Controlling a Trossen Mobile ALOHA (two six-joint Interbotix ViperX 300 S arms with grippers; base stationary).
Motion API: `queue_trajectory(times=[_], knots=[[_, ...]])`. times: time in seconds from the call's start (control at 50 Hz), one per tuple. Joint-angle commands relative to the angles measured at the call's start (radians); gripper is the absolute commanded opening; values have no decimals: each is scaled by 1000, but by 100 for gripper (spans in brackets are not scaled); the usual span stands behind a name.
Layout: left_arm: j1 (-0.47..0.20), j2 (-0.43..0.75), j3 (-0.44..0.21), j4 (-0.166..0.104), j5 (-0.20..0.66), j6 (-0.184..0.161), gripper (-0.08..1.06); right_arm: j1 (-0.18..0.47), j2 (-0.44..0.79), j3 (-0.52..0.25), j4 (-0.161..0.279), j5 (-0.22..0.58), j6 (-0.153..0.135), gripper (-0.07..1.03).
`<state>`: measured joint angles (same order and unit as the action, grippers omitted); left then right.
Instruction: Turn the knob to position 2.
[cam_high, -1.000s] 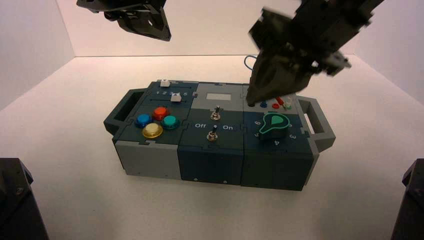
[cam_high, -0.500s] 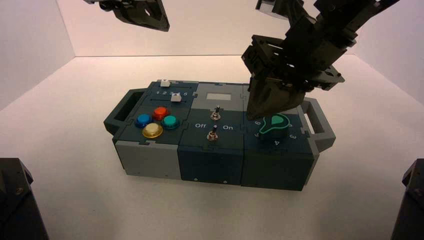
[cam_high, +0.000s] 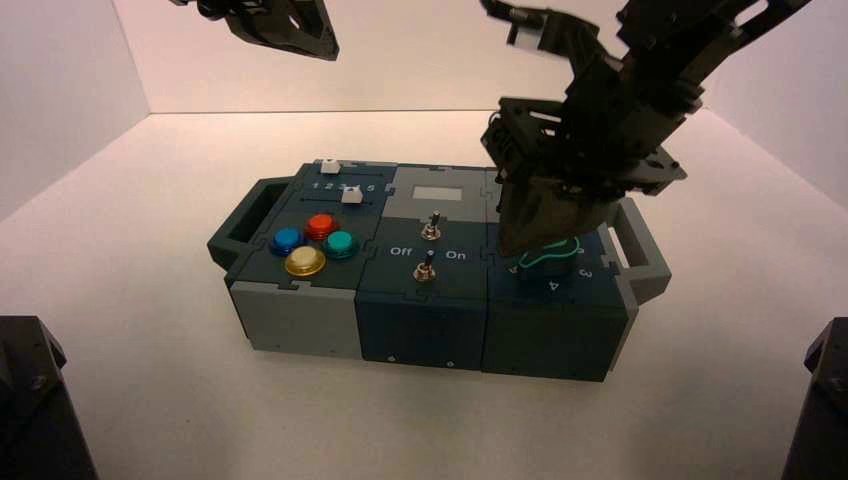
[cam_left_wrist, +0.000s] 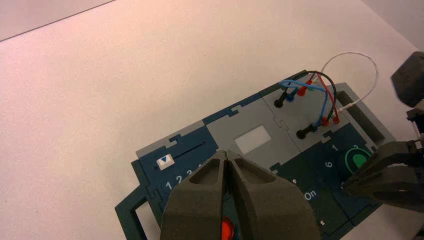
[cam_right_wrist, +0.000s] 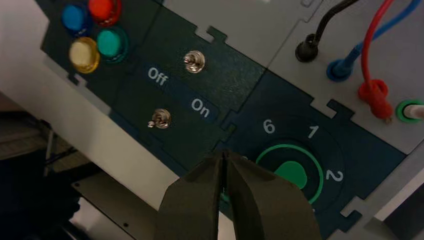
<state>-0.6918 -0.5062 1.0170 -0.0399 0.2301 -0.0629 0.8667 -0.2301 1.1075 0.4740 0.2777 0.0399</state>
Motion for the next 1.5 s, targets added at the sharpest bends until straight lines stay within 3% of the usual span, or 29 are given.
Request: queue_trajectory(times=[0.02, 0.94, 1.5], knots=[[-3, -5, -18, 2, -3, 2, -3, 6, 11, -8, 3, -12, 6, -2], [-3, 15, -46, 12, -5, 31, -3, -3, -78, 38, 5, 48, 44, -2], [-3, 35, -57, 12, -3, 48, -3, -61, -146, 78, 3, 94, 49, -2]])
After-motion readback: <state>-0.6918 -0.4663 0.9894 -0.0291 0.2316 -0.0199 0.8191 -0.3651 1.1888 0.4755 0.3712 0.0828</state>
